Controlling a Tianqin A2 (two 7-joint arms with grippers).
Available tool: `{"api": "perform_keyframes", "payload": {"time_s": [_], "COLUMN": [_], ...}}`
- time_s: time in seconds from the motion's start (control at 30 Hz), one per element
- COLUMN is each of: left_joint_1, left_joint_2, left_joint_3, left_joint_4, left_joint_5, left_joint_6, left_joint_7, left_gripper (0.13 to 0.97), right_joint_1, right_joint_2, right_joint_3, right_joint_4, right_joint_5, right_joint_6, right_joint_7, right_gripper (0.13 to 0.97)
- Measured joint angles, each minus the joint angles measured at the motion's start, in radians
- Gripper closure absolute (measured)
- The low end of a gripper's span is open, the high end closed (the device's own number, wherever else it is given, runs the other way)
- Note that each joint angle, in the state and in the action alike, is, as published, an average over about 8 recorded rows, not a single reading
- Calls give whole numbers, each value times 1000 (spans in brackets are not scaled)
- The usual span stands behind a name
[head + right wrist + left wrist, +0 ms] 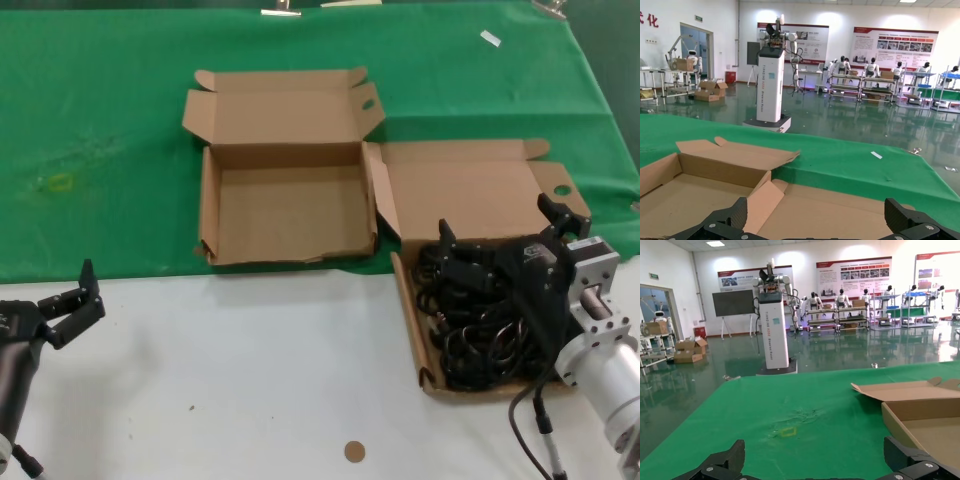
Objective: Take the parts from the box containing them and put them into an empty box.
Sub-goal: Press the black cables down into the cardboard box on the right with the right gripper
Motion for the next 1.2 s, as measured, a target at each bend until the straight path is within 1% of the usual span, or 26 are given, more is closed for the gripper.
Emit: {"api": "perform_keyframes", "payload": {"time_s": [0.93, 1.2], "left_joint_1": [0, 0], "left_joint_2": [0, 0], "left_joint_3": [0, 0], "left_joint_4": [0, 0], "left_joint_5": [0, 0], "left_joint_6": [0, 0], "left_joint_7": [0, 0], "left_gripper": [132, 145], "right_joint_1": [0, 0], "right_joint_2": [0, 0], "right_joint_3": [0, 0], "right_joint_4": [0, 0], "right_joint_5": [0, 0], "right_joint_6": [0, 0], "right_joint_7": [0, 0], "right_gripper": [129, 129]}}
